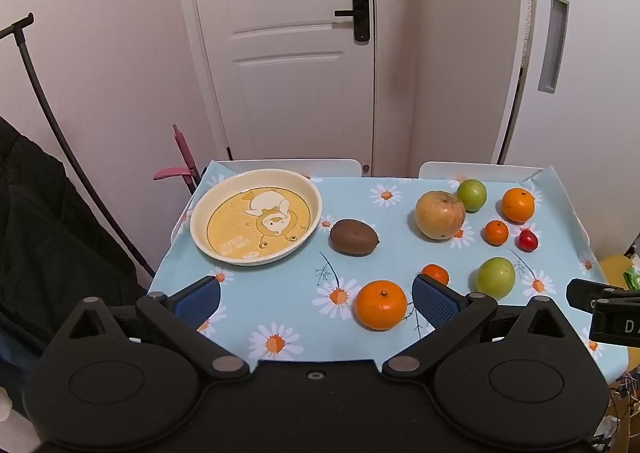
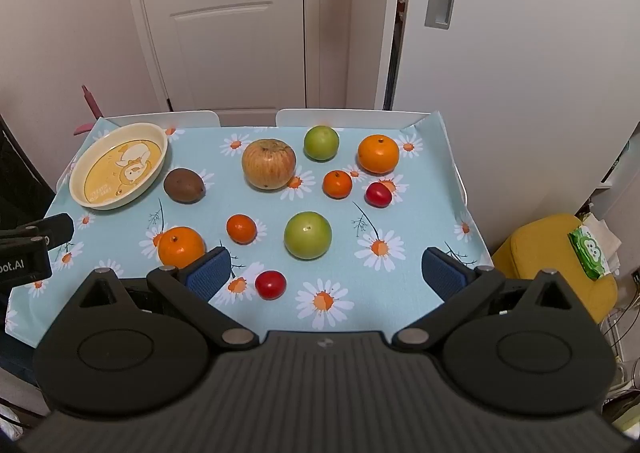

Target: Organize fruits

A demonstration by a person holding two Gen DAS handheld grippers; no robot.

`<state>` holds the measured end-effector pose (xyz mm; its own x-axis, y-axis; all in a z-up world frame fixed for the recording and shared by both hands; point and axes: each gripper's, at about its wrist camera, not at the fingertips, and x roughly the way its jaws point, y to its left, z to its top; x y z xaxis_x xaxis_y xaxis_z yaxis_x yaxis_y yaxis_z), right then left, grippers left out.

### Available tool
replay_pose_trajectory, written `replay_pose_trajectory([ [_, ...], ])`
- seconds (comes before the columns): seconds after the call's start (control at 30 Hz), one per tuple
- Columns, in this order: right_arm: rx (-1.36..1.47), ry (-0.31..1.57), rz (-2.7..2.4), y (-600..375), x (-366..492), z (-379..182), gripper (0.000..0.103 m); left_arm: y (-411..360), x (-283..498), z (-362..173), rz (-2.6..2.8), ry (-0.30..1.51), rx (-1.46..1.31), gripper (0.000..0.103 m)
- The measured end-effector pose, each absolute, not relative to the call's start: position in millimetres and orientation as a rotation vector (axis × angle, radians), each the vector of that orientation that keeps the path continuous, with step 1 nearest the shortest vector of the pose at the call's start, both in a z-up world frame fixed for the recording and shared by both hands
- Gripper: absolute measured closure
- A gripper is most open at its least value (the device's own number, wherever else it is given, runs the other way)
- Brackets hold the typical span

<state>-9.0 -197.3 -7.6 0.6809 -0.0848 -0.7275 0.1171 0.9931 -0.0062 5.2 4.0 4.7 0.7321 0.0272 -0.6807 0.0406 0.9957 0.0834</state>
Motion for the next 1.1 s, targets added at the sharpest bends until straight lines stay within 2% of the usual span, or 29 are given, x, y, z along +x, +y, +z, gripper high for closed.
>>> replay_pose_trajectory([
  [0.83,0.037,0.822,-0.119,-196,-7,-8,0.0,8,9,3,-0.01,0.751,0.093,0.0],
  [1.1,0.04,0.822,-0.074,-204,-4,-27,0.0,2,15,-9,-0.024,0.758,0.078,0.0],
])
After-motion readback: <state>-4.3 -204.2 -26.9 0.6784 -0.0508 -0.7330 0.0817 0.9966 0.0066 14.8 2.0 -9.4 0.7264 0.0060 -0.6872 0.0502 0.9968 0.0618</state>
